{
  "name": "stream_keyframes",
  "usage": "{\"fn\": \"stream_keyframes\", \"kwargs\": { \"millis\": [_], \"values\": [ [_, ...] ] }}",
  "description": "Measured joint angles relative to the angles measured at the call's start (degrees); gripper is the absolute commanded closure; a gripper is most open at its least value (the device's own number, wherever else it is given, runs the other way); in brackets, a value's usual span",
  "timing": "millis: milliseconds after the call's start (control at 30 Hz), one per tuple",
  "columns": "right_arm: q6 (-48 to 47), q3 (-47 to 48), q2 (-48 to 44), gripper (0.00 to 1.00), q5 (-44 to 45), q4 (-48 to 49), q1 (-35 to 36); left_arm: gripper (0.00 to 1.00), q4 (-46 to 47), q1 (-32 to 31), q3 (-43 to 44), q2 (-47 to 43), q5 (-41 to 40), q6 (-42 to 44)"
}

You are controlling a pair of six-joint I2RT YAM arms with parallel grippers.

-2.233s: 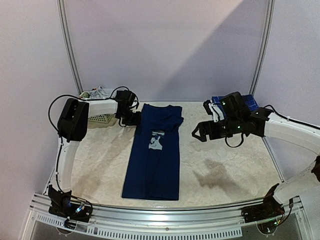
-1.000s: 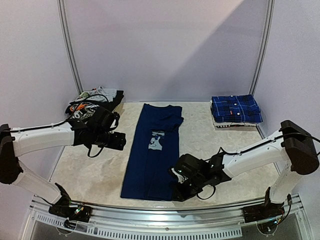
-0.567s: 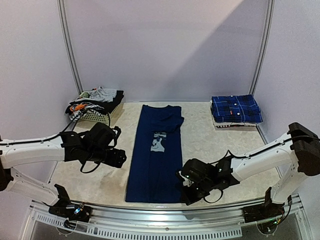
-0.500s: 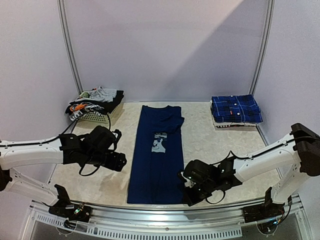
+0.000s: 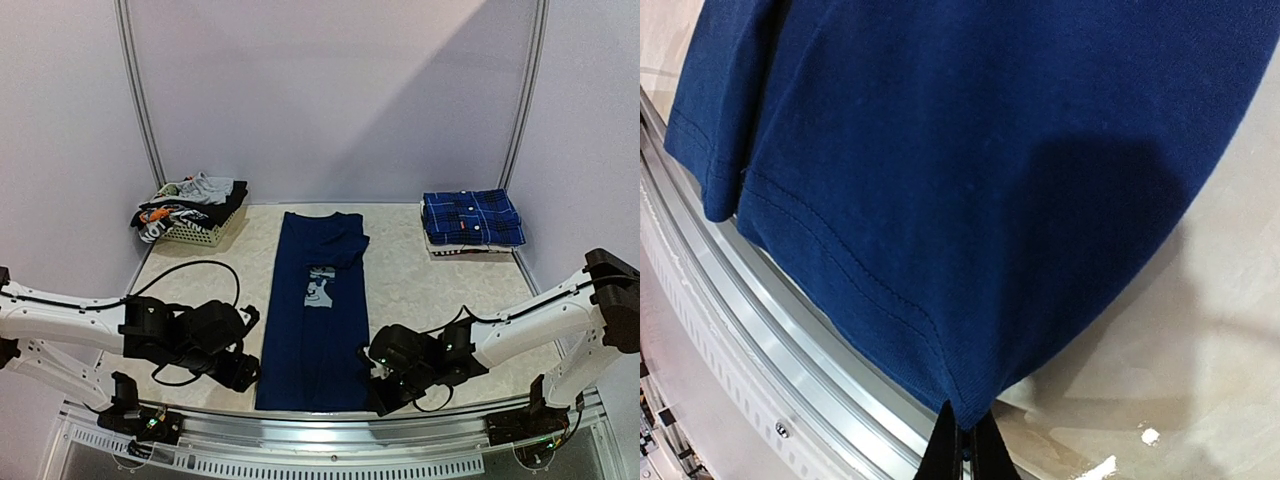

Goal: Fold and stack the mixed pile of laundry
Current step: Rotate the rectangle-folded T-shirt at the center of the board, then pick up the rectangle-folded T-shirt from the center of the board.

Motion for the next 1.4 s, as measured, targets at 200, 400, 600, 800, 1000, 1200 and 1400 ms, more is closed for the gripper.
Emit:
{"fn": "stream_keyframes", "kwargs": {
  "millis": [200, 400, 600, 800, 1000, 1200, 1400],
  "values": [
    [0.4, -0.4, 0.0, 1.00, 0.0, 1.2, 0.3, 0.32, 1.3, -5.5, -1.8, 2.5, 1.6, -4.1],
    [0.8, -0.4, 0.4, 1.00, 0.0, 2.1, 0.9, 0.42, 4.7, -7.6, -3.4, 5.9, 2.2, -6.9],
    [1.0, -0.4, 0.6, 1.00, 0.1, 2.7, 1.4, 0.49, 7.3, -8.9, -3.4, 9.6, 2.5, -8.2],
    [1.1, -0.5, 0.6, 1.00, 0.1, 2.9, 1.4, 0.49, 7.2, -9.9, -3.2, 10.8, 2.4, -9.5],
    [1.1, -0.6, 0.6, 1.00, 0.1, 3.1, 1.4, 0.57, 6.8, -10.3, -3.1, 10.8, 1.6, -10.9],
    [1.1, -0.7, 0.6, 1.00, 0.1, 3.4, 1.4, 0.70, 8.0, -10.3, -3.5, 10.9, 1.7, -11.6],
    [1.3, -0.9, 0.6, 1.00, 0.1, 3.8, 1.4, 0.75, 8.8, -10.4, -3.5, 11.9, 2.2, -12.0]
  ]
}}
